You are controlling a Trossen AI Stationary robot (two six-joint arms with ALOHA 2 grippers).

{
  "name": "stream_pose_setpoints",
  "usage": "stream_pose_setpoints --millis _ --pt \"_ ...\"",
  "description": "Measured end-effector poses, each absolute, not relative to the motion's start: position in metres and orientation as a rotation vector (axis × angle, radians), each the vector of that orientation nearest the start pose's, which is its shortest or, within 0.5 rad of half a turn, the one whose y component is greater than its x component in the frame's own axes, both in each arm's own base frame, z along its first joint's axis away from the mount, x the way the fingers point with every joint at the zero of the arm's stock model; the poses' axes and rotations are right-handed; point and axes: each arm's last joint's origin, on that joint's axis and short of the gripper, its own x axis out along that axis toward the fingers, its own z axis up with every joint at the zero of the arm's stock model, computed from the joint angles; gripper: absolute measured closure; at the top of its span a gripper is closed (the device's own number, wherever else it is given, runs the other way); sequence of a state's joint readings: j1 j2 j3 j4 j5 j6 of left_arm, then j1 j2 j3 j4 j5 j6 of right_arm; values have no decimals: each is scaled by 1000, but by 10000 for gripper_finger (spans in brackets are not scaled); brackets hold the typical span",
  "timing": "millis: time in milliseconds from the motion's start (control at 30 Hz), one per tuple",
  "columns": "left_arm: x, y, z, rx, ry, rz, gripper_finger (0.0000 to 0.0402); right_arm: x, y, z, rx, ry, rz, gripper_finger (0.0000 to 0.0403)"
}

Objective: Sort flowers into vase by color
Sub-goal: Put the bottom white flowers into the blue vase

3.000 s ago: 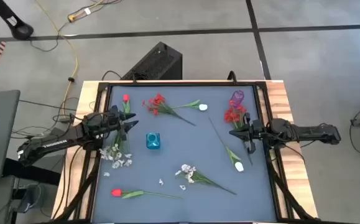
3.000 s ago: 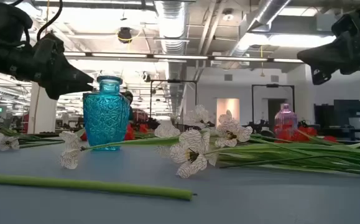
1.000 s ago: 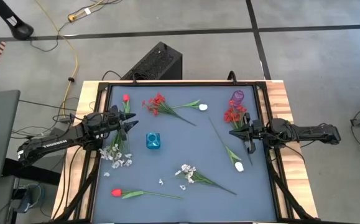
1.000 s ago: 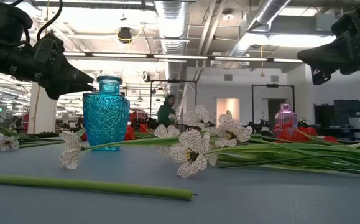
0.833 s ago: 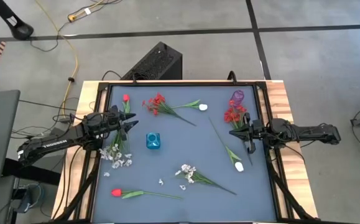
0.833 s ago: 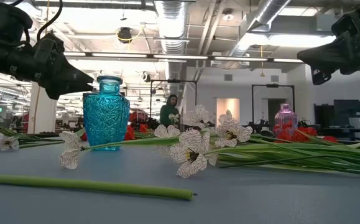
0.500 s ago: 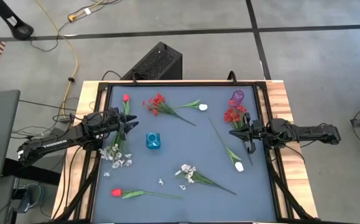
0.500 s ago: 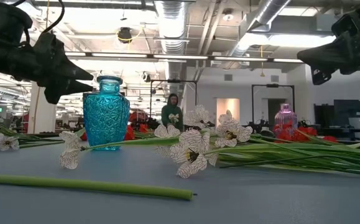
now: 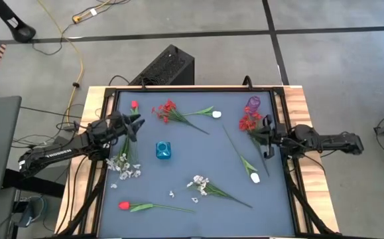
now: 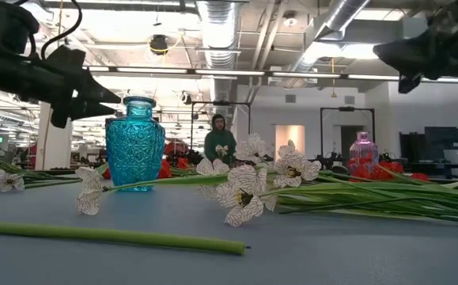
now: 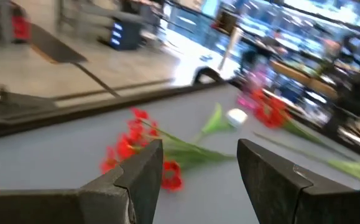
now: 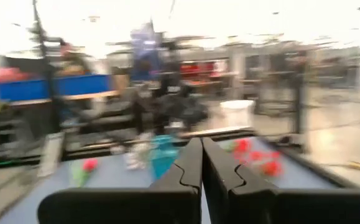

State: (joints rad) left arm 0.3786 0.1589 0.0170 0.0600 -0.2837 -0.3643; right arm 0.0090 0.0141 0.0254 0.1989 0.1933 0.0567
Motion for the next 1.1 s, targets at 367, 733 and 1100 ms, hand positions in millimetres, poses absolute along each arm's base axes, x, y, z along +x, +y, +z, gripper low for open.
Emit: stream_pose_setpoints --millis 367,733,1100 --pt "101 42 178 -194 -120 413 205 113 -9 222 75 -89 -237 359" --pt "113 43 198 -84 135 393 205 195 -1 290 140 438 -223 307" --pt "114 43 197 -47 158 388 205 266 46 318 176 827 -169 252"
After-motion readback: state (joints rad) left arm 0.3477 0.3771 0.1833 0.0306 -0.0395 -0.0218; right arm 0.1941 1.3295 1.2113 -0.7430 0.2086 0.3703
